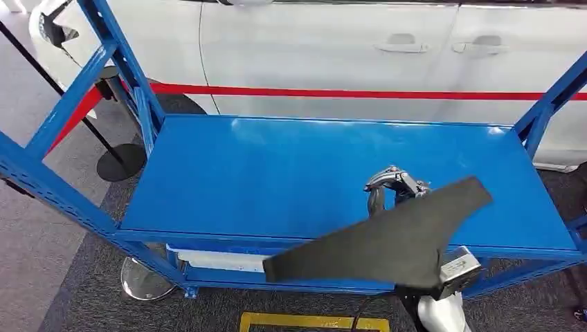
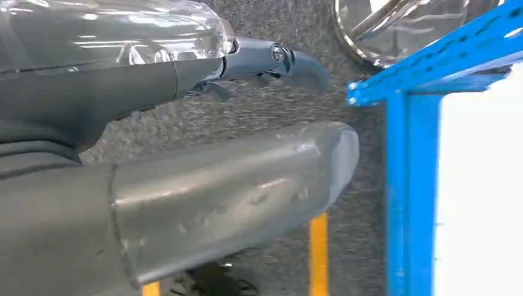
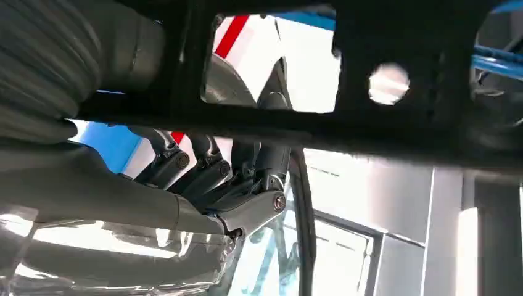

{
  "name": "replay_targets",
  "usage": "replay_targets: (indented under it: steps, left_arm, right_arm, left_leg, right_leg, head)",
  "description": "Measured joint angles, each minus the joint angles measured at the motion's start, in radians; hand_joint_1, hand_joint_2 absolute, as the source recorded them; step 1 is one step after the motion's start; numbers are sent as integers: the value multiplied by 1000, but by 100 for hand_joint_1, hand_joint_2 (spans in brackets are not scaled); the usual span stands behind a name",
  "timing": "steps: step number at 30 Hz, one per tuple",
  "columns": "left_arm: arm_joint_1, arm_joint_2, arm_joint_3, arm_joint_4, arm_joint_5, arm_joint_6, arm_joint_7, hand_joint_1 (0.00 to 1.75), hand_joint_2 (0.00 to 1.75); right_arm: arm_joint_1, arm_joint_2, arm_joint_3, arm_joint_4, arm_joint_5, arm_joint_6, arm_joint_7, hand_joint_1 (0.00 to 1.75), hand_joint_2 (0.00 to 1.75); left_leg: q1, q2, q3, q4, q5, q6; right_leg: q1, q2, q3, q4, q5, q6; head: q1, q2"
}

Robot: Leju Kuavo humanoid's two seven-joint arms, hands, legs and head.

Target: Take the parts from the cabinet and place them on the table.

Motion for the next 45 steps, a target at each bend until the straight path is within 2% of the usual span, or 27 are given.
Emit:
replay_targets:
  steps: [1,4,5,6,9,10,13,15,17,19,20,22,24,25,29,30,31,32,34,35,36,37,39,40,41,44,45]
  left_arm:
    - [-1,-1,1,0,11,2,-5,0,0]
    - [0,-3,3,5,34,6,-9,0,0]
    - [1,-5,3,7,44,8,-9,0,0]
    - [0,-6,3,9,49,9,-9,0,0]
    - [-1,-9,3,20,78,11,-10,0,0]
    - [-2,-9,2,25,82,11,-10,0,0]
    - [-6,-13,2,32,99,10,-11,0,0]
    - [-8,-18,2,35,99,10,-11,0,0]
    - [-10,-18,2,38,100,9,-11,0,0]
    - [-12,-19,-1,43,111,-3,-11,0,0]
    - [-12,-19,-5,48,116,-10,-11,0,0]
    - [-12,-22,-14,53,122,-18,-11,0,0]
    - [-14,-26,-24,57,132,-25,-11,0,0]
    - [-17,-26,-26,59,135,-27,-11,0,0]
    - [-22,-27,-42,69,150,-31,-11,0,0]
    - [-22,-27,-46,73,154,-32,-11,0,0]
    - [-23,-27,-48,74,161,-33,-11,0,0]
    - [-23,-27,-52,74,171,-35,-11,0,0]
    - [-25,-26,-63,77,185,-38,-11,0,0]
    - [-25,-25,-69,79,189,-40,-11,0,0]
    - [-25,-24,-74,80,193,-43,-11,0,0]
    - [-25,-24,-76,81,198,-45,-11,0,0]
    - [-29,-22,-84,82,205,-52,-11,0,0]
    - [-33,-19,-89,83,206,-55,-11,0,0]
    - [-37,-17,-95,85,208,-57,-11,0,0]
    - [-35,-14,-98,90,216,-60,-11,0,0]
    - [-34,-14,-99,92,218,-60,-11,0,0]
  right_arm:
    - [12,0,-5,-4,-9,-5,7,175,175]
    - [69,0,-18,-5,-50,6,22,175,175]
    - [89,0,-21,-5,-62,13,22,175,175]
    - [103,0,-24,-5,-66,19,22,175,175]
    - [162,0,-34,-9,-66,27,21,175,175]
    - [175,0,-39,-12,-64,28,20,175,175]
    - [211,0,-50,-26,-60,31,18,175,175]
    - [224,0,-53,-32,-57,31,18,175,175]
    - [232,0,-58,-36,-57,32,17,175,175]
    - [247,0,-59,-39,-45,37,17,175,175]
    - [256,0,-59,-40,-40,37,14,175,175]
    - [267,1,-59,-42,-32,38,11,175,175]
    - [275,2,-59,-50,-29,41,11,175,175]
    - [275,5,-59,-55,-29,43,11,175,175]
    - [282,13,-58,-65,-29,47,10,175,175]
    - [282,16,-59,-66,-29,48,10,175,175]
    - [281,18,-59,-68,-29,49,9,175,175]
    - [282,22,-59,-73,-31,50,9,175,175]
    - [282,26,-60,-74,-34,50,9,175,175]
    - [282,26,-60,-74,-35,50,9,175,175]
    - [282,26,-60,-74,-36,50,9,175,175]
    - [282,26,-60,-74,-37,50,9,175,175]
    - [282,27,-60,-75,-38,49,9,175,175]
    - [282,27,-60,-77,-39,49,9,175,175]
    - [282,29,-60,-81,-40,49,9,175,175]
    - [283,31,-60,-82,-43,49,9,175,175]
    - [284,31,-60,-83,-43,48,9,175,175]
  left_leg:
    - [-1,3,-12,37,-26,-3]
    - [0,2,-115,261,-135,-12]
    - [0,2,-135,299,-136,-14]
    - [0,3,-132,290,-120,-15]
    - [0,3,-16,45,19,-7]
    - [-3,2,3,8,5,-1]
    - [-10,0,1,-1,9,13]
    - [1,3,5,-14,20,30]
    - [0,7,4,-16,27,42]
    - [-1,8,-2,-15,30,44]
    - [-1,7,-6,-15,31,44]
    - [-1,7,-8,-14,34,41]
    - [0,6,-8,-13,36,37]
    - [-1,6,-8,-13,38,33]
    - [-6,5,-17,-15,52,6]
    - [-5,5,-22,-11,48,-1]
    - [-2,5,-28,5,22,-4]
    - [-2,6,-48,56,-30,-6]
    - [-1,6,-98,211,-127,-12]
    - [-1,6,-114,275,-154,-14]
    - [-1,6,-106,289,-155,-13]
    - [-1,6,-75,255,-137,-11]
    - [-1,6,45,76,-72,-4]
    - [-2,6,98,-8,-64,2]
    - [-12,5,97,-25,-69,6]
    - [-18,3,87,-22,-47,21]
    - [-10,4,81,-33,-31,28]
  right_leg:
    - [0,-1,5,-2,-1,-5]
    - [4,-7,9,-1,-6,-13]
    - [4,-6,9,0,-7,-14]
    - [4,-6,11,0,-8,-13]
    - [4,-2,19,10,-19,-6]
    - [8,-2,16,14,-23,-1]
    - [8,-1,11,15,-19,12]
    - [9,2,10,20,-26,21]
    - [3,0,-23,100,-88,35]
    - [-3,0,-93,256,-169,44]
    - [-6,0,-114,306,-181,47]
    - [-11,-1,-85,261,-137,48]
    - [-11,-2,12,89,-55,43]
    - [-11,-1,48,19,-47,38]
    - [2,0,37,14,-35,21]
    - [-7,-2,34,4,-23,6]
    - [-7,-7,29,1,-16,-1]
    - [-6,-8,20,1,-10,-9]
    - [-2,-10,1,2,2,-15]
    - [1,-10,-10,4,10,-16]
    - [3,-10,-22,8,17,-16]
    - [4,-10,-32,12,22,-15]
    - [5,-9,-52,22,32,-9]
    - [5,-10,-57,28,36,-5]
    - [11,-10,-61,31,42,3]
    - [3,-11,-61,23,64,20]
    - [10,-10,-64,20,75,28]
  head:
    - [-3,0]
    - [-4,0]
    - [-6,0]
    - [-6,0]
    - [-6,0]
    - [-6,0]
    - [-6,0]
    - [-6,0]
    - [2,0]
    - [2,0]
    - [3,0]
    - [2,0]
    - [3,0]
    - [3,0]
    - [1,0]
    - [2,0]
    - [1,0]
    - [-4,0]
    - [-7,0]
    - [-6,0]
    - [-6,0]
    - [-7,0]
    - [-7,0]
    - [-7,0]
    - [-6,0]
    - [-4,0]
    - [-3,0]
